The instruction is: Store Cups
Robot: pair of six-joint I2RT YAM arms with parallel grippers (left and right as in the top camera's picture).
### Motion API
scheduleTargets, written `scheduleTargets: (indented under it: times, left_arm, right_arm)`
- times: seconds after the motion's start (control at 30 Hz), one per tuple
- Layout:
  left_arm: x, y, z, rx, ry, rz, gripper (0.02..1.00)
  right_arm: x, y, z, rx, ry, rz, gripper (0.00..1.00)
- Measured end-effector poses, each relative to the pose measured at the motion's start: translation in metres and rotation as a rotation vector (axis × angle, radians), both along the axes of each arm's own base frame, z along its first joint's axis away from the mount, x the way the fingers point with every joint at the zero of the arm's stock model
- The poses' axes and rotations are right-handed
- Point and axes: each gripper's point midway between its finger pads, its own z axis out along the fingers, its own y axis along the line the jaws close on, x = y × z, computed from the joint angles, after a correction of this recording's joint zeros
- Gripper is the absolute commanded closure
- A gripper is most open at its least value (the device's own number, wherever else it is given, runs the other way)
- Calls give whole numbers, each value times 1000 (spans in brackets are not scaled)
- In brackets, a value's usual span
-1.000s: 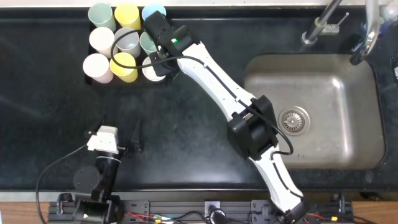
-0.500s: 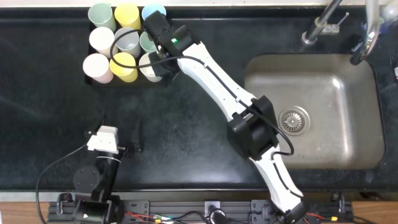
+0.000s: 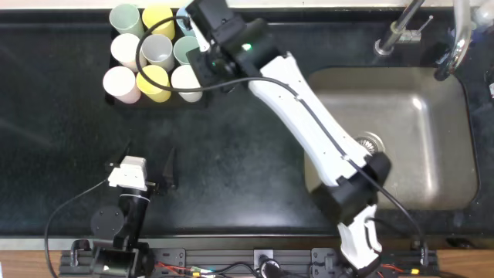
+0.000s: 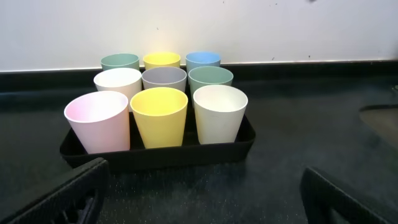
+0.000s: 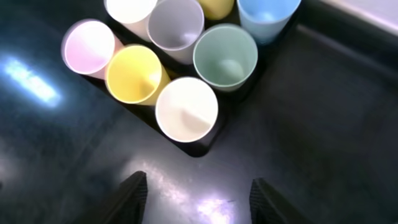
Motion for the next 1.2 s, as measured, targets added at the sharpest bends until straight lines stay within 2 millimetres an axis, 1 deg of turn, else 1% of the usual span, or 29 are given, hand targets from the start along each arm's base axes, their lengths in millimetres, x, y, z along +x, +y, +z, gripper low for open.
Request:
scheduleTargets:
  times: [0.07,0.17,0.27,0.33,0.4,0.47,0.6,0.67,0.77,0.9,1.0,1.13,1.2]
  left_arm:
    - [0,0,0,0,0,0,20]
    - [0,0,0,0,0,0,18]
    - [0,0,0,0,0,0,18]
    - [0,0,0,0,0,0,18]
    - [0,0,0,0,0,0,18]
    - [0,0,0,0,0,0,18]
    - [0,0,0,0,0,0,18]
    - [0,0,0,0,0,0,18]
    - [0,0,0,0,1,0,18]
    - [0,0,0,0,1,0,18]
    - [0,0,0,0,0,0,18]
    - [0,0,0,0,0,0,18]
    - [0,0,0,0,0,0,20]
  right_arm:
    - [-2,-12,9,2,-19,-2,369]
    - [-6,-39,18,0,-48,-24,299]
    - [-12,-71,22,-2,-78,-65,244]
    - [-20,-94,24,1,-96,-95,213]
    - [-31,-119,26,8,-117,-132,139]
    - [-45,-145,30,22,-135,-177,16]
    - [-76,-193,36,57,-189,-251,3]
    - [-93,-213,36,77,-214,-291,3]
    - [-113,-239,34,110,-266,-350,3]
    - [-129,-262,29,156,-375,-413,3]
    - [-137,-275,27,197,-501,-452,3]
    - [-144,-288,25,245,-678,-487,3]
    - [-146,-291,24,269,-759,-490,5]
